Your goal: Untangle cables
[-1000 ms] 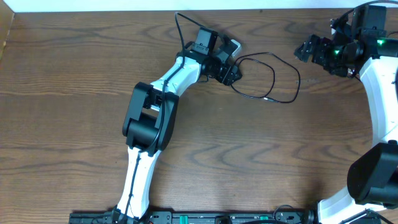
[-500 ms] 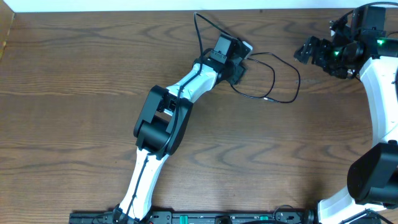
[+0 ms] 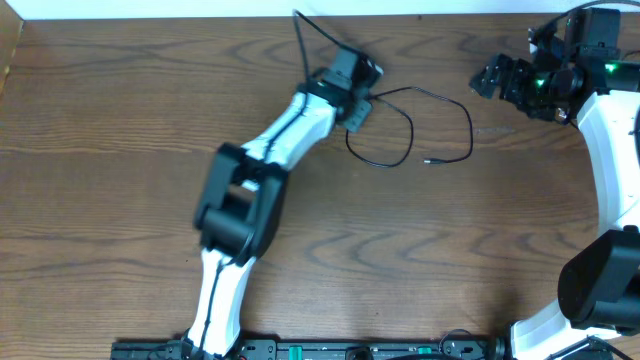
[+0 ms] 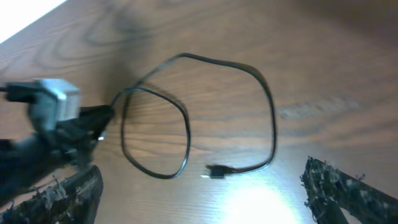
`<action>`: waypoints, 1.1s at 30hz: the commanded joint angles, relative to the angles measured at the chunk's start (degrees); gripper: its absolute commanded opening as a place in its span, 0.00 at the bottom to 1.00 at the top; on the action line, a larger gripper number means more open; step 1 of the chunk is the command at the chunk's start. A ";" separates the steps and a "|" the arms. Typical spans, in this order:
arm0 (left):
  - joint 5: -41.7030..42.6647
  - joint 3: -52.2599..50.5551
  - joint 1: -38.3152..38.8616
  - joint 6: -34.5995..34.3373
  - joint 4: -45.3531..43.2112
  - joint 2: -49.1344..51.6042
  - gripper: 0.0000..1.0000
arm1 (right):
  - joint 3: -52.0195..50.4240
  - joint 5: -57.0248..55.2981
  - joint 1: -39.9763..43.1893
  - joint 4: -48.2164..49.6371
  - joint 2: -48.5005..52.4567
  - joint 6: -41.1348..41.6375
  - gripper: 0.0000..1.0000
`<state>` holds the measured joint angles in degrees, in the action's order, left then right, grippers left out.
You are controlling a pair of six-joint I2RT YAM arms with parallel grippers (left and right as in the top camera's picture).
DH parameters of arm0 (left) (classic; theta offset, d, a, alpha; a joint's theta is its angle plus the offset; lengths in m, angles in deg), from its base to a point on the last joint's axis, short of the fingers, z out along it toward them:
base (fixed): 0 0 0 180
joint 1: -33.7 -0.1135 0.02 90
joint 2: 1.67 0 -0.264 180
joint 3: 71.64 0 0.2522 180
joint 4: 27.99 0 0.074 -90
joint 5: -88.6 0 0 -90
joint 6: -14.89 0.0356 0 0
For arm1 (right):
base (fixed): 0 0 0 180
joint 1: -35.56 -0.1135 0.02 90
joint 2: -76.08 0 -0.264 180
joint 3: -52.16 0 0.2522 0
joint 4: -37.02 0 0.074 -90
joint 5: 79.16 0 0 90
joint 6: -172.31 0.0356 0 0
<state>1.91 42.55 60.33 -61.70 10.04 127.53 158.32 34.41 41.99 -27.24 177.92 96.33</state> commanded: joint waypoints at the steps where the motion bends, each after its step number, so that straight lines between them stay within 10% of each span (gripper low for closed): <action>1: 5.16 0.98 -1.44 0.92 2.38 -14.91 0.07 | 0.07 9.42 -1.57 1.62 -0.46 -4.59 0.98; 16: 21.97 0.98 -1.62 -1.70 9.57 -38.21 0.08 | 0.07 41.33 -4.31 2.08 -0.48 -35.10 0.93; 33: 21.75 0.98 -5.27 -17.99 6.86 -49.16 0.07 | -0.70 36.52 -15.30 3.89 -0.46 -37.20 0.73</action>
<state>22.72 43.62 55.50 -75.34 17.41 80.47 158.08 72.05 28.94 -24.00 177.92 60.04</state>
